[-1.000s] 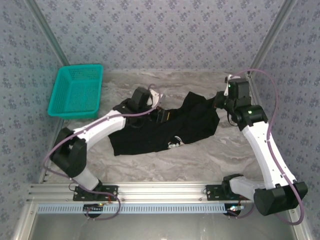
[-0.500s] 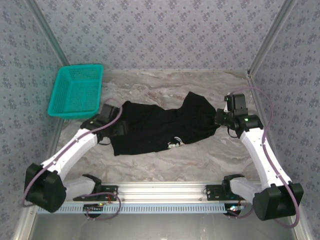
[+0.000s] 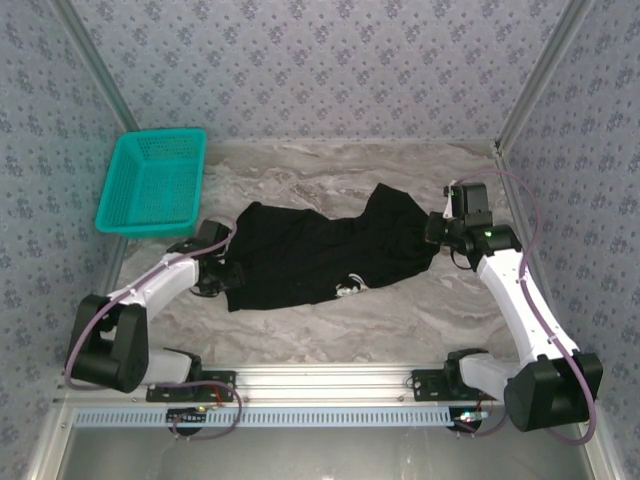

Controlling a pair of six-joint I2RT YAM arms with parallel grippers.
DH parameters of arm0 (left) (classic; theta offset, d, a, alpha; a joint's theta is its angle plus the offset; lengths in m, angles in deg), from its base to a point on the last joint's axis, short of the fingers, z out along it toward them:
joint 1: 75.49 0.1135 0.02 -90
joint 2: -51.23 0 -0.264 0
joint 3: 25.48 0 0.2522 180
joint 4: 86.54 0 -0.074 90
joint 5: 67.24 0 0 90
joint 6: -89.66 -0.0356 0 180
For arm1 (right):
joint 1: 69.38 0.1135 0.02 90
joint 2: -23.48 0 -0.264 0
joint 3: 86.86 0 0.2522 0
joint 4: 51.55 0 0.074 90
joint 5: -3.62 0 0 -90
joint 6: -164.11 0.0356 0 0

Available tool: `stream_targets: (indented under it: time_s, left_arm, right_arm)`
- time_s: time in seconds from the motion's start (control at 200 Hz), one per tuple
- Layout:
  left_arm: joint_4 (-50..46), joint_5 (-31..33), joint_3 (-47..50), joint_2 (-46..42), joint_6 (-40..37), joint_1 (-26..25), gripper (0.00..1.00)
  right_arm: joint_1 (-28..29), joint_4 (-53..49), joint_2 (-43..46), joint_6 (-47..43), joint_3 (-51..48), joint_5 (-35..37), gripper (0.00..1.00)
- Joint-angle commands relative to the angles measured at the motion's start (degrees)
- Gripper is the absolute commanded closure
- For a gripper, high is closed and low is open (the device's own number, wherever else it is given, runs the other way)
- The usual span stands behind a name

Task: Fold the inside-out t-shirt

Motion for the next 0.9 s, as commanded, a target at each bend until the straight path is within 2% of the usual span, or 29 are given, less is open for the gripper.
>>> stream_targets:
  time_s: [0.0,0.1,0.2,0.67,0.784,0.899]
  left_arm:
    - [1.0,0.2,0.1,0.5,-0.2,0.3,0.47]
    - [-0.1,4.9,1.5,-1.7,0.0,0.4,0.57]
    - [0.5,6.8,2.8,-2.9,0.0,0.7,0.66]
    - [5.2,3.6,4.3,-1.3,-0.7,2.8,1.0]
    - [4.1,3.4,2.6,-4.6,-1.8,3.3,1.0]
    - [0.1,1.6,-4.5,-14.7,-3.1,3.7,1.0]
  right_arm:
    - [-0.3,0.4,-0.2,-0.3,0.7,-1.2,1.0]
    - [-0.3,0.0,0.1,-0.4,0.8,-0.9,1.0]
    - [-0.4,0.2,0.1,-0.4,0.8,-0.8,1.0]
    - [-0.7,-0.3,0.5,-0.4,1.1,-0.8,1.0]
    - [-1.2,0.2,0.3,-0.3,2.3,-1.0,1.0]
    - [-3.7,-1.4,1.8,-0.8,9.6,-1.3,1.0]
